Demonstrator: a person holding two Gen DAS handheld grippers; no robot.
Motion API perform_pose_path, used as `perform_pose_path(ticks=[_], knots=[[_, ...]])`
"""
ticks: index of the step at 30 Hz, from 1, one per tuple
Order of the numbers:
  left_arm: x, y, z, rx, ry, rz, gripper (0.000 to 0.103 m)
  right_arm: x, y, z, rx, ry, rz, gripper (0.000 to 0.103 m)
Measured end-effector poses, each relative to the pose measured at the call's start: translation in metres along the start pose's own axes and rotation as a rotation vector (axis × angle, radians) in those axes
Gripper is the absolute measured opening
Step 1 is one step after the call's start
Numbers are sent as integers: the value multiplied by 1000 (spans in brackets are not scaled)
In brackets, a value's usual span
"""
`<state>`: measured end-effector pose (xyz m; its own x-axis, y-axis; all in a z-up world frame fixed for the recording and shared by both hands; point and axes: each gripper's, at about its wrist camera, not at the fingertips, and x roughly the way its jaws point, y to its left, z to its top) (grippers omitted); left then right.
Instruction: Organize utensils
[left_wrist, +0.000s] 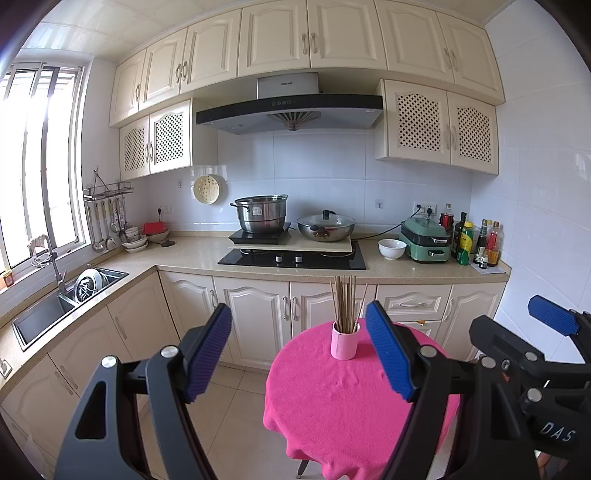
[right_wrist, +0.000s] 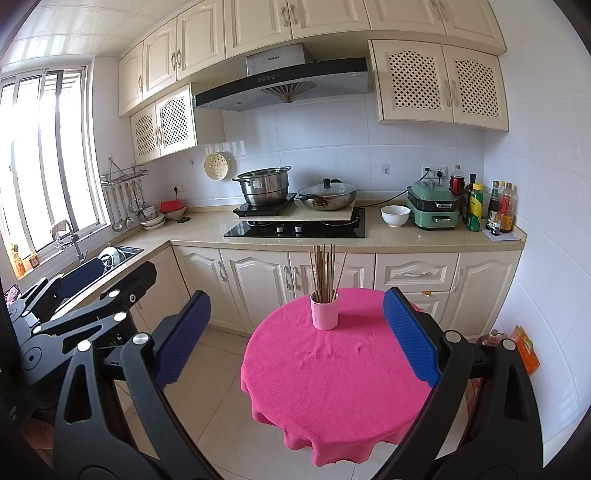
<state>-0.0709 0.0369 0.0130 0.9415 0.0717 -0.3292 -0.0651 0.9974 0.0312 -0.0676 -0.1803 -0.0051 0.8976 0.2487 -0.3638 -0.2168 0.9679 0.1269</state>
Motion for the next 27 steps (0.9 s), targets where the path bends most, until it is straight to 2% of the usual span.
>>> perform_pose_path(ticks=[27], knots=[[-3, 4, 0, 5, 5, -8, 74, -6, -2, -1, 6, 7, -5, 93]])
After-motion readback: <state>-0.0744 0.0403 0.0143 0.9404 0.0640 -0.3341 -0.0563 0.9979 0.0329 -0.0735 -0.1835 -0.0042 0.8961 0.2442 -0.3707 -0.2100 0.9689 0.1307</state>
